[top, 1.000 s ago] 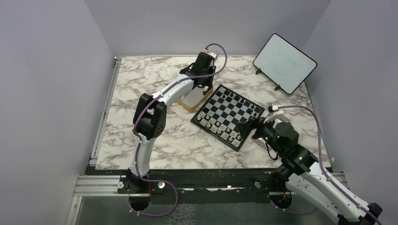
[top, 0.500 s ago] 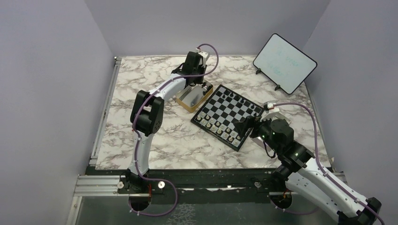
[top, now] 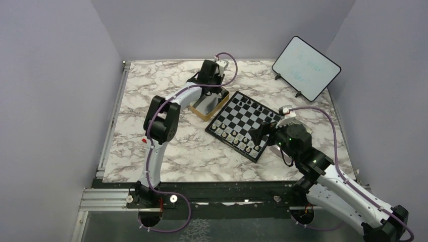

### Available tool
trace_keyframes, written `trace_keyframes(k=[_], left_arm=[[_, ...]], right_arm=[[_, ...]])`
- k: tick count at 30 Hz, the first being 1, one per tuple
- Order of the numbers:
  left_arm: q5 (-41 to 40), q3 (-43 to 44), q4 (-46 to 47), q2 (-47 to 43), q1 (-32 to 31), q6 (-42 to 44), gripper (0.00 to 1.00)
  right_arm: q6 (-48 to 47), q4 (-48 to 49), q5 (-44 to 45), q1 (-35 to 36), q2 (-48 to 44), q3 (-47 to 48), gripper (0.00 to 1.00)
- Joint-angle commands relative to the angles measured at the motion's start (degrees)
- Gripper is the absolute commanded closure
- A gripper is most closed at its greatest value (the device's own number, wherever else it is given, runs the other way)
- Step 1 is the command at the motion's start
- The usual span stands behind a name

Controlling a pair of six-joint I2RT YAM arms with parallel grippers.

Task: Set up the chess pieces on the board
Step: Pick up the chess piece from the storage box.

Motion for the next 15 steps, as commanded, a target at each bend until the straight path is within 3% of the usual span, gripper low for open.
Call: trace_keyframes(k=[1, 15], left_arm=[[2.7, -0.2, 3.3, 1.6, 0.5, 1.6, 0.72], [2.0, 0.5, 3.6, 4.7, 0.5, 1.8, 0.74]], right_arm=[[-1.4, 2.5, -0.4, 0.4, -0.4, 2.3, 0.01], [-1.2, 1.8, 0.8, 0.4, -0.9, 2.4, 0.01]])
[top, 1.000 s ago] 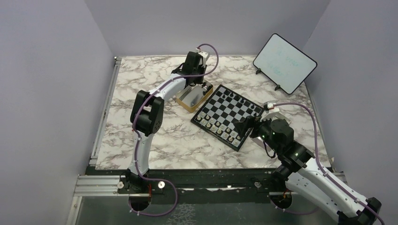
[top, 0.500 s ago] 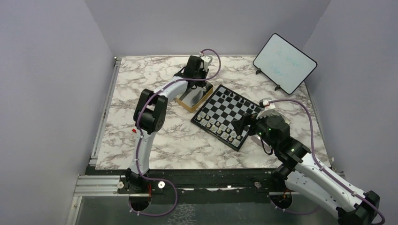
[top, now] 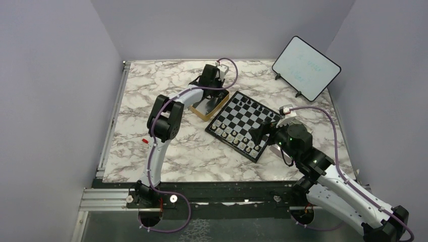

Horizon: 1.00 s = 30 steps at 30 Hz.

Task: Set up the chess pieces on the board
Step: Pick up the chess piece from the storage box.

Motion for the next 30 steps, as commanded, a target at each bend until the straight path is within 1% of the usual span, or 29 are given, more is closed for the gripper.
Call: trace_keyframes(k=[1, 9, 12, 15, 19, 30], left_arm=[[0.8, 0.5, 1.5, 0.9, 0.2, 1.0, 0.75], [0.3, 1.2, 2.0, 2.2, 0.2, 1.3, 0.77], [0.9, 1.7, 2.0, 2.2, 0.2, 1.1, 0.84], [1.5, 1.1, 2.0, 1.1, 0.2, 0.8, 0.94], [1.9, -0.5, 1.9, -1.6, 0.1, 0.5, 1.0], [3.2, -3.3, -3.4, -9.6, 0.2, -2.2, 1.0]], right_arm=[[-0.5, 1.2, 0.9, 0.4, -0.9, 1.9, 0.01], [-0.5, 0.6, 1.0, 0.4, -1.6, 2.0, 0.01], [-0.5, 0.5, 0.9, 0.4, -1.8, 1.8, 0.01], [-0.4, 0.0, 0.8, 0.4, -2.0, 2.0, 0.01], [-0.2, -0.2, 0.8, 0.4, -2.7, 1.7, 0.01], [-1.3, 0.9, 0.2, 0.4, -2.4, 1.2, 0.03]])
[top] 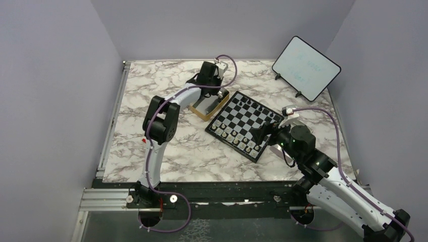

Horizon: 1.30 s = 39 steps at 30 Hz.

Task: Set up the chess pieces on the board
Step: Pick up the chess piece from the storage box, then place the chess piece on the chessboard.

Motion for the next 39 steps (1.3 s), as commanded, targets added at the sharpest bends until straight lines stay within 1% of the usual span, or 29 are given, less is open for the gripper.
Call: trace_keyframes(k=[1, 8, 11, 13, 15, 19, 21, 24, 27, 28, 29, 30, 33, 36, 39], left_arm=[[2.2, -1.8, -2.0, -7.0, 0.2, -3.1, 1.0], [4.2, -2.8, -8.6, -11.7, 0.2, -5.0, 1.0], [6.6, -2.9, -12.2, -14.6, 0.2, -5.3, 1.0], [9.0, -3.4, -14.6, -16.8, 0.2, -5.9, 1.0], [12.1, -4.6, -16.5, -19.0, 0.2, -6.7, 1.0], [20.4, -9.6, -17.5, -24.1, 0.2, -8.6, 1.0], [24.3, -12.3, -18.0, -26.8, 0.1, -9.2, 1.0], [29.5, -17.0, -18.2, -30.8, 0.0, -10.1, 1.0], [34.4, -21.8, -18.2, -34.6, -0.5, -10.2, 1.0], [35.3, -23.5, -18.2, -36.0, -0.6, -10.2, 1.0], [35.5, -24.8, -18.2, -37.4, -0.7, -10.3, 1.0], [35.7, -26.1, -18.2, -38.6, -0.9, -10.4, 1.0], [37.1, -29.2, -18.2, -41.1, -1.4, -11.3, 1.0], [40.3, -31.5, -17.5, -42.0, -2.5, -12.8, 1.0], [41.0, -32.8, -17.4, -43.0, -3.7, -13.0, 1.0]], right_arm=[[-1.5, 1.5, -0.1, 0.4, 0.2, 1.2, 0.03], [-5.3, 4.3, -3.1, 0.4, 2.6, 0.2, 0.06], [-8.7, 6.2, -4.5, 0.4, 3.9, -0.4, 0.07], [-13.2, 8.4, -8.4, 0.4, 4.9, -1.1, 0.1], [-18.6, 11.9, -11.7, 0.4, 5.7, -1.8, 0.14], [-28.2, 18.4, -13.9, 0.4, 7.3, -3.6, 0.21], [-31.9, 21.2, -14.4, 0.4, 8.5, -4.5, 0.23], [-36.5, 25.1, -17.0, 0.4, 10.6, -4.7, 0.29], [-42.4, 30.1, -21.1, 0.3, 13.6, -4.6, 0.39], [-44.2, 31.7, -22.1, 0.4, 14.8, -4.5, 0.43], [-45.2, 33.3, -23.0, 0.4, 16.0, -4.3, 0.45], [-46.9, 34.0, -24.8, 0.4, 17.4, -3.8, 0.45], [-52.1, 35.2, -30.6, 0.4, 21.4, -2.5, 0.38], [-56.1, 34.6, -33.5, 0.4, 24.7, -0.8, 0.37], [-61.1, 33.4, -36.2, 0.4, 26.7, 0.3, 0.37]])
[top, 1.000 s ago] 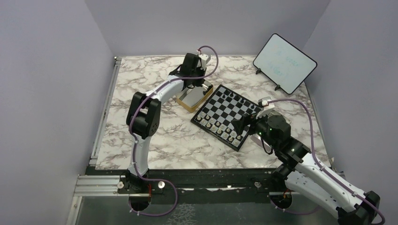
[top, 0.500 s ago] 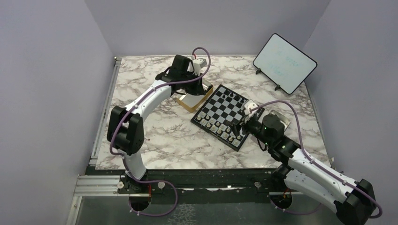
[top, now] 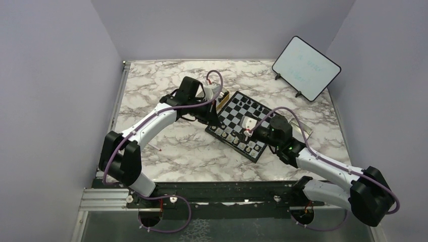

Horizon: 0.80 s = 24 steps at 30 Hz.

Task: Set up the chess pieces on the board
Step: Place the chess piece on the chessboard.

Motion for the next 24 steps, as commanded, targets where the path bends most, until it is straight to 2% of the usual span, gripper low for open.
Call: trace_keyframes(k=[1, 5, 13, 24], left_arm=[[5.0, -2.4, 0.9, -2.8, -2.0, -1.5, 1.0], [5.3, -2.7, 0.9, -3.3, -3.1, -2.1, 1.0], [5.1, -0.9, 1.2, -1.8, -6.1, -3.4, 1.0], [4.2, 0.8, 1.3, -1.1, -7.3, -4.2, 1.0]], right_arm=[[-10.6, 2.0, -7.8, 0.4, 2.2, 3.1, 0.37], [-14.4, 0.1, -9.1, 0.5, 3.6, 4.2, 0.38], [-17.9, -3.3, -14.1, 1.0, 4.2, 4.9, 0.51], [-20.4, -6.7, -15.3, 1.5, 3.9, 4.3, 0.5]])
